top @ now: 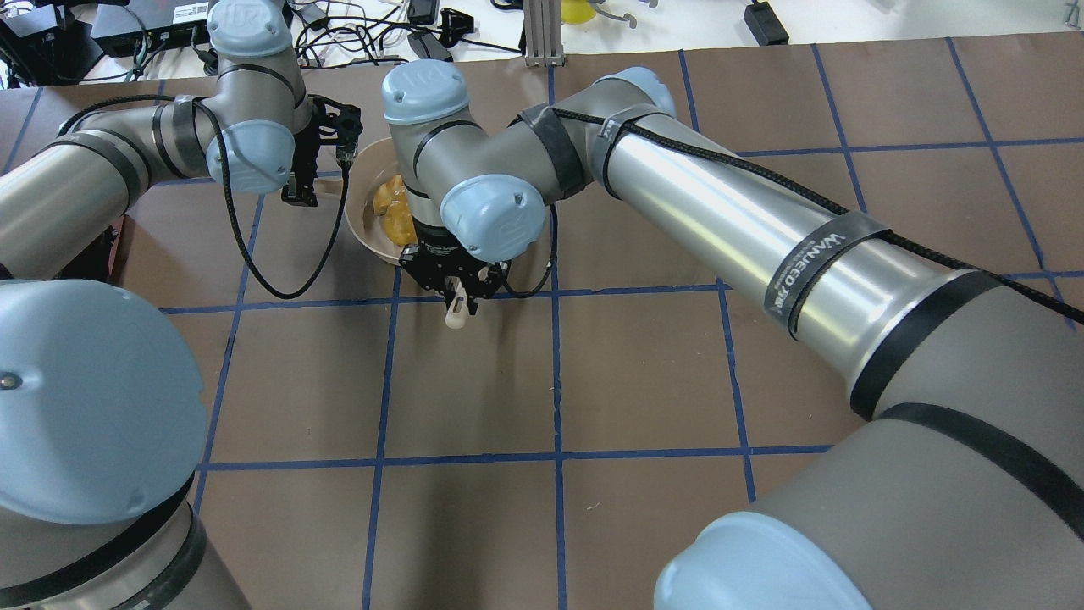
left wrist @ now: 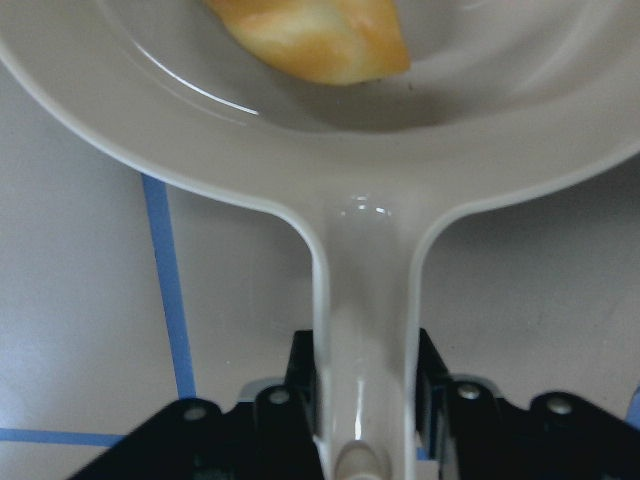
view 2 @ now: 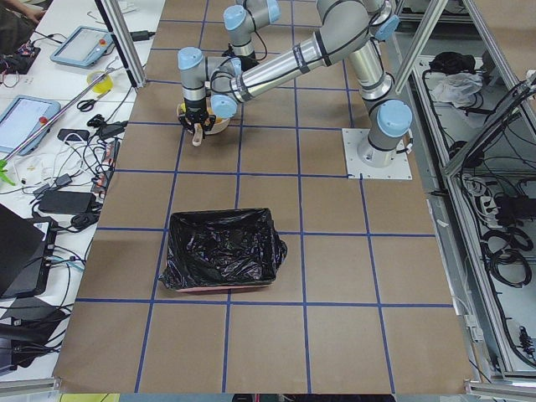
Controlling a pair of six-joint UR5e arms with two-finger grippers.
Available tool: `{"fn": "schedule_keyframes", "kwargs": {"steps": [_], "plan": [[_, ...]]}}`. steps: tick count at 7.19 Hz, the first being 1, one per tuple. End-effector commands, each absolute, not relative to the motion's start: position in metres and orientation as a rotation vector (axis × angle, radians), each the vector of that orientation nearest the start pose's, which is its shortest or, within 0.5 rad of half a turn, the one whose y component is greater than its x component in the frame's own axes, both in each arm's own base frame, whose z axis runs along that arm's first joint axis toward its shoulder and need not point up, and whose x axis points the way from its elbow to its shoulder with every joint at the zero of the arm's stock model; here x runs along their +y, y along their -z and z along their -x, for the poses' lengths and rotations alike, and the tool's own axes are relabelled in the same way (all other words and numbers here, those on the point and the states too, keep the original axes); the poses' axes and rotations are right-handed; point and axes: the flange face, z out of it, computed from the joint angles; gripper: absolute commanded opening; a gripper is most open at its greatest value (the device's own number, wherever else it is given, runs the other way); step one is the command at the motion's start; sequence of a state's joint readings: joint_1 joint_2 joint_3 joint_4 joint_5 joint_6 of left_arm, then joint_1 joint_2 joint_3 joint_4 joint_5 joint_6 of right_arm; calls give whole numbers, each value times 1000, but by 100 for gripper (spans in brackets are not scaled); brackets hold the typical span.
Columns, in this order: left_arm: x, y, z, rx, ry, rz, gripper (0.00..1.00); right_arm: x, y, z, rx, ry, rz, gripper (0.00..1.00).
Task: Sweep and dump trash into bin
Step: 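Lift the dustpan toward the bin with the left gripper while the right withdraws the brush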
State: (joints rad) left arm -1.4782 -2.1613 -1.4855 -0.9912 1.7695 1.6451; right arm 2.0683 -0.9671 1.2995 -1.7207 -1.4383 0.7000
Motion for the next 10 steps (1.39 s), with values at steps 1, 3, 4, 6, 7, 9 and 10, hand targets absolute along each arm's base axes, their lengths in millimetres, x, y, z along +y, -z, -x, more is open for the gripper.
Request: {"fn": "schedule_keyframes", "kwargs": {"steps": [1, 3, 4, 6, 7, 9, 10], "plan": [[-694, -236, 50, 2123, -150, -2060, 9, -563, -294, -376, 3117, -404, -456, 0], [-692, -247, 48, 2139, -111, -2064, 8, -571, -311, -264, 3079, -400, -391, 0], [-691, -255, 46, 2143, -99, -2057, 7, -572, -315, -219, 3086, -371, -421, 0], [-696, -277, 42, 2148, -96, -2056, 5, -586, -299, -133, 3103, -401, -375, 0], [-703, -296, 38, 2156, -121, -2070, 5, -589, -289, -82, 3125, -426, -299, 0], [-711, -334, -1, 2202, -165, -2063, 5, -580, -263, 6, 3201, -370, -83, 0], [-711, -353, -23, 2193, -182, -2091, 5, -572, -253, 36, 3198, -364, -26, 0]]}}
